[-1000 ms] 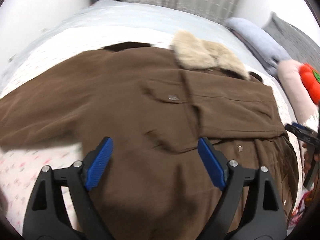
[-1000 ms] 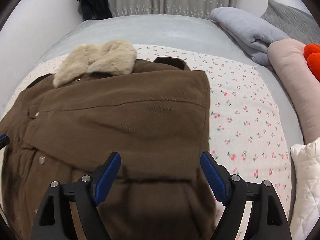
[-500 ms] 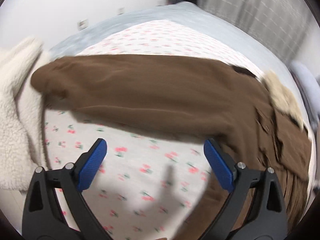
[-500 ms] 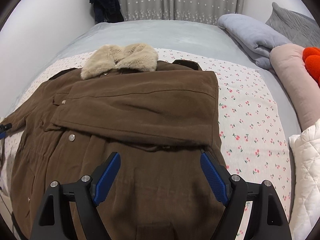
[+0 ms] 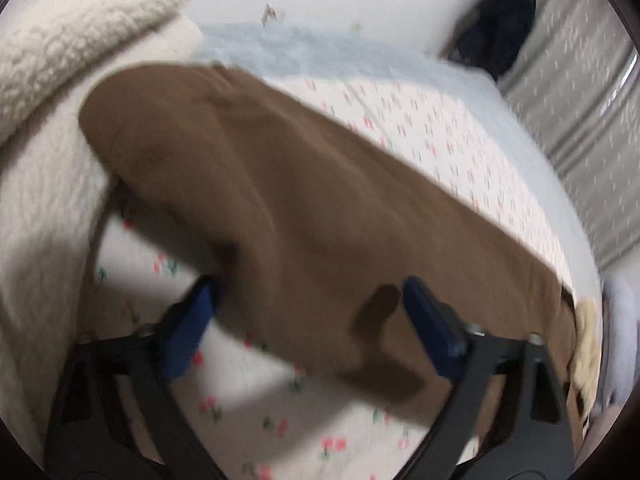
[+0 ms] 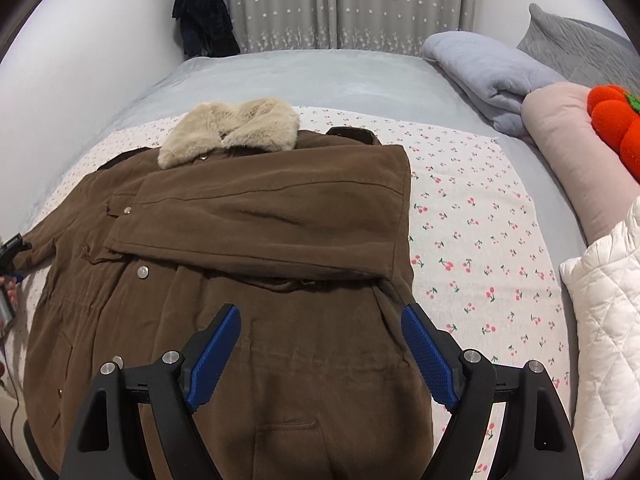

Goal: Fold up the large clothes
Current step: 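Open both tools and move the left tool to the other coat side, then grasp the other coat side with the left tool and fold it over the body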

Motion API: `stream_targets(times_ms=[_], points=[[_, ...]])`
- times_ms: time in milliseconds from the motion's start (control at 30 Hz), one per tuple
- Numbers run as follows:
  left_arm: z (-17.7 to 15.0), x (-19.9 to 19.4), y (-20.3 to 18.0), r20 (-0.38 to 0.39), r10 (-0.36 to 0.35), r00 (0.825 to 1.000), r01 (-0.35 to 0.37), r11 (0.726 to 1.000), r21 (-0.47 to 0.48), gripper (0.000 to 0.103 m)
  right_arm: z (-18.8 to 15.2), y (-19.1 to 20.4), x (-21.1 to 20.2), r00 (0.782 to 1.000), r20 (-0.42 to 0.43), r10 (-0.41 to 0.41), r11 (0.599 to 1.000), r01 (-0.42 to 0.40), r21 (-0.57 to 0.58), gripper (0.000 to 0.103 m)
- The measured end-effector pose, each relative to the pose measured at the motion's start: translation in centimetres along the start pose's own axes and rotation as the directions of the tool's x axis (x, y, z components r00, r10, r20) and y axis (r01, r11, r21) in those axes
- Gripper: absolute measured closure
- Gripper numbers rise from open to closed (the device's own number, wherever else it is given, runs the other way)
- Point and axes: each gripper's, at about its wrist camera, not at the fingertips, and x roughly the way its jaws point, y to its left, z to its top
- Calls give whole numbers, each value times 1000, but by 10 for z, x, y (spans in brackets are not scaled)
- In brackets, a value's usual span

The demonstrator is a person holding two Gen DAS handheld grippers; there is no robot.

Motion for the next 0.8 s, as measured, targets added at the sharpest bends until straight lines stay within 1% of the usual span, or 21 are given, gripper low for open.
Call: stream_targets(times_ms=[33, 67, 100, 133, 167, 200, 233, 267, 300, 367, 400, 433, 467, 500, 567, 600, 667, 700, 767, 800], points=[[2, 1, 0, 20, 1, 1000, -1, 1000, -2, 52, 0, 0, 1, 1000, -8, -7, 1000, 7, -7, 19], [4, 3, 2, 33, 2, 999, -2, 1000, -10, 64, 0, -1, 2, 1000, -15, -18, 1000, 18, -14, 19], [7, 3, 4, 43, -11, 999, 13, 1000, -25, 87, 0, -3, 3, 999, -17, -28, 999, 28, -20, 19], [10, 0, 5, 58, -38, 998, 40, 998, -41, 94, 0, -5, 2, 999, -15, -33, 999, 33, -21, 19], [12, -5, 5, 75, -71, 995, 75, 996, -55, 94, 0, -8, 1, 999, -9, -36, 999, 35, -18, 19], [16, -16, 2, 114, -112, 987, 118, 992, -51, 95, 0, -11, 0, 999, -6, -36, 999, 36, -13, 19], [18, -24, -2, 141, -131, 981, 137, 990, -33, 96, 0, -14, 0, 999, -4, -36, 999, 36, -6, 19], [21, -35, -10, 178, -158, 971, 161, 987, 0, 96, 0, -17, 1, 999, -3, -37, 999, 37, 4, 19], [25, -50, -22, 220, -198, 955, 193, 980, 45, 96, 0, -19, 1, 999, -3, -39, 999, 39, 10, 19], [27, -74, -41, 265, -259, 929, 238, 965, 109, 96, 1, -23, 3, 999, -2, -42, 999, 42, 25, 19], [28, -90, -57, 286, -316, 905, 280, 947, 160, 96, 1, -24, 4, 999, -1, -40, 999, 40, 32, 19], [28, -99, -66, 294, -352, 889, 307, 933, 190, 96, 1, -25, 5, 999, -2, -38, 999, 38, 37, 19], [28, -111, -80, 299, -400, 866, 341, 911, 231, 96, 1, -25, 6, 999, -3, -36, 999, 36, 39, 19], [25, -126, -99, 301, -450, 841, 372, 884, 283, 96, 0, -25, 7, 999, -4, -35, 999, 35, 40, 19], [21, -145, -123, 286, -516, 808, 414, 841, 348, 96, 0, -24, 7, 999, -4, -34, 999, 34, 38, 19], [15, -158, -142, 269, -559, 784, 440, 807, 394, 96, 0, -24, 7, 999, -4, -32, 999, 32, 38, 19], [6, -173, -167, 239, -606, 759, 465, 760, 454, 96, -1, -24, 6, 1000, -2, -28, 999, 28, 40, 19], [-3, -183, -185, 208, -640, 739, 490, 723, 487, 96, -1, -24, 6, 1000, -1, -26, 999, 26, 41, 19], [-19, -198, -207, 159, -681, 715, 525, 673, 521, 96, 0, -25, 5, 1000, 0, -26, 999, 26, 45, 19], [-33, -206, -223, 120, -704, 700, 547, 636, 544, 96, 0, -26, 5, 1000, 3, -26, 998, 26, 48, 19]])
